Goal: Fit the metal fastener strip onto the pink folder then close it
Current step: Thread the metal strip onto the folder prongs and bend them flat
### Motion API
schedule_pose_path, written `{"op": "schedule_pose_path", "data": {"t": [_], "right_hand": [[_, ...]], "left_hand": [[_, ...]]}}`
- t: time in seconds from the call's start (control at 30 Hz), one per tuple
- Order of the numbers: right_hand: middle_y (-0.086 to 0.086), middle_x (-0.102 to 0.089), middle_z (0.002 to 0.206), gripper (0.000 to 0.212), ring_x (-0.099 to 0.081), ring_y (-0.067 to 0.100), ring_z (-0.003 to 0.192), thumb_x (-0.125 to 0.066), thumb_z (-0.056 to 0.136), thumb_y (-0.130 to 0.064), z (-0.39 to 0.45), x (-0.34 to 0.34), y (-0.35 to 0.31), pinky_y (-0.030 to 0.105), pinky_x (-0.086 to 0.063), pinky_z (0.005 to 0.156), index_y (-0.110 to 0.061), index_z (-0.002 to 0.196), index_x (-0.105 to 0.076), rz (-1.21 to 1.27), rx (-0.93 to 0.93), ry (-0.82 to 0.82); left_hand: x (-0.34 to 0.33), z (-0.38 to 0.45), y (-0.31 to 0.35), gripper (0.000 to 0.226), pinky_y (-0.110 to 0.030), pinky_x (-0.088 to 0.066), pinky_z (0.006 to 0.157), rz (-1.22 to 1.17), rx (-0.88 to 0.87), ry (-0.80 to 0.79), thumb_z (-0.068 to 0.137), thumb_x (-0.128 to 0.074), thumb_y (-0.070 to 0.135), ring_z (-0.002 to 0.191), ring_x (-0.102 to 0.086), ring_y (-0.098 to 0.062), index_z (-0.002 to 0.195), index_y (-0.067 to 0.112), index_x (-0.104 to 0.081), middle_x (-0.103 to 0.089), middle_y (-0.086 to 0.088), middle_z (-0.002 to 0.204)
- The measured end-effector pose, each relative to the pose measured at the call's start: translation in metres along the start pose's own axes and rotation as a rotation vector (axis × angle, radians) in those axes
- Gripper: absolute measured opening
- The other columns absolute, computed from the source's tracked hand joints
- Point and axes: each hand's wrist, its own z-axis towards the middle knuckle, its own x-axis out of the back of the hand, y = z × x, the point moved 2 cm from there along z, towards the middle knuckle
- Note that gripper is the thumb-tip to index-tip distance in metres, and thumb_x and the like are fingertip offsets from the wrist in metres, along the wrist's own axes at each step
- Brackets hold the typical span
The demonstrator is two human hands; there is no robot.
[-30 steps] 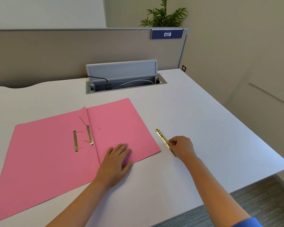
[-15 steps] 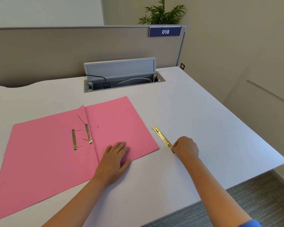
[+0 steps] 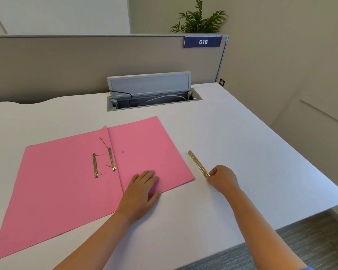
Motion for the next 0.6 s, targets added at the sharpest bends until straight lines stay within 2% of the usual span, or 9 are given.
{"op": "schedule_pose_path", "data": {"t": [0.1, 0.17, 0.23, 0.3, 0.37, 0.4, 0.5, 0.6], "right_hand": [[0.0, -0.059, 0.083, 0.014, -0.053, 0.016, 0.067, -0.062, 0.082, -0.014, -0.003, 0.001, -0.007, 0.024, -0.039, 0.055, -0.017, 0.096, -0.062, 0.213, 0.053, -0.011], [-0.001, -0.061, 0.074, 0.009, -0.052, 0.015, 0.063, -0.062, 0.082, -0.011, -0.007, 0.0, -0.018, 0.023, -0.039, 0.052, -0.016, 0.09, -0.065, 0.368, 0.101, -0.049], [-0.003, -0.062, 0.072, 0.009, -0.054, 0.016, 0.069, -0.063, 0.082, -0.009, -0.016, -0.001, -0.031, 0.024, -0.044, 0.061, -0.017, 0.079, -0.065, 0.501, 0.142, -0.108], [0.001, -0.063, 0.075, 0.012, -0.055, 0.016, 0.069, -0.063, 0.082, -0.006, -0.025, -0.007, -0.047, 0.024, -0.046, 0.063, -0.016, 0.076, -0.065, 0.583, 0.17, -0.174], [0.004, -0.062, 0.074, 0.008, -0.053, 0.014, 0.062, -0.063, 0.082, -0.004, -0.035, -0.014, -0.062, 0.019, -0.047, 0.057, -0.011, 0.081, -0.066, 0.626, 0.189, -0.253], [0.003, -0.061, 0.072, 0.007, -0.052, 0.012, 0.059, -0.063, 0.083, -0.004, -0.04, -0.018, -0.071, 0.017, -0.047, 0.055, -0.008, 0.085, -0.067, 0.644, 0.192, -0.299], [0.003, -0.059, 0.068, 0.008, -0.049, 0.011, 0.056, -0.063, 0.084, -0.004, -0.054, -0.031, -0.094, 0.015, -0.047, 0.053, -0.005, 0.09, -0.067, 0.683, 0.182, -0.428], [0.004, -0.058, 0.066, 0.007, -0.048, 0.011, 0.055, -0.061, 0.085, -0.003, -0.068, -0.044, -0.119, 0.017, -0.046, 0.055, -0.005, 0.089, -0.067, 0.7, 0.19, -0.519]], "left_hand": [[-0.001, -0.001, -0.001, 0.049, -0.032, -0.004, 0.114, 0.007, 0.003, -0.004, 0.09, -0.045, 0.042, 0.139, -0.023, -0.012, 0.134, 0.021, -0.042, -0.035, 0.002, 0.149], [-0.001, -0.001, -0.001, 0.049, -0.032, -0.005, 0.114, 0.011, 0.005, -0.003, 0.09, -0.045, 0.042, 0.14, -0.023, -0.013, 0.134, 0.021, -0.042, -0.035, 0.001, 0.149], [0.0, -0.001, 0.0, 0.049, -0.034, -0.006, 0.114, 0.009, -0.001, -0.015, 0.089, -0.046, 0.041, 0.139, -0.025, -0.015, 0.133, 0.02, -0.043, -0.036, 0.0, 0.149], [0.004, -0.001, 0.001, 0.047, -0.034, -0.01, 0.115, -0.028, -0.008, -0.024, 0.09, -0.049, 0.037, 0.137, -0.029, -0.014, 0.133, 0.02, -0.043, -0.038, 0.0, 0.147], [0.013, 0.002, 0.005, 0.044, -0.031, -0.023, 0.113, -0.236, 0.076, 0.05, 0.091, -0.052, 0.029, 0.13, -0.038, -0.012, 0.133, 0.02, -0.043, -0.044, 0.001, 0.142], [0.023, 0.004, 0.006, 0.042, -0.028, -0.031, 0.107, -0.406, 0.182, 0.132, 0.091, -0.053, 0.025, 0.124, -0.043, -0.011, 0.131, 0.02, -0.045, -0.049, 0.002, 0.137], [0.054, 0.019, 0.006, 0.035, -0.023, -0.051, 0.078, -0.978, 0.532, 0.311, 0.09, -0.056, 0.015, 0.099, -0.06, -0.014, 0.124, 0.019, -0.049, -0.062, -0.001, 0.113], [0.077, 0.025, -0.006, 0.023, -0.021, -0.056, 0.058, -1.305, 0.72, 0.25, 0.087, -0.059, 0.011, 0.081, -0.068, -0.018, 0.11, 0.013, -0.054, -0.068, -0.007, 0.095]]}}
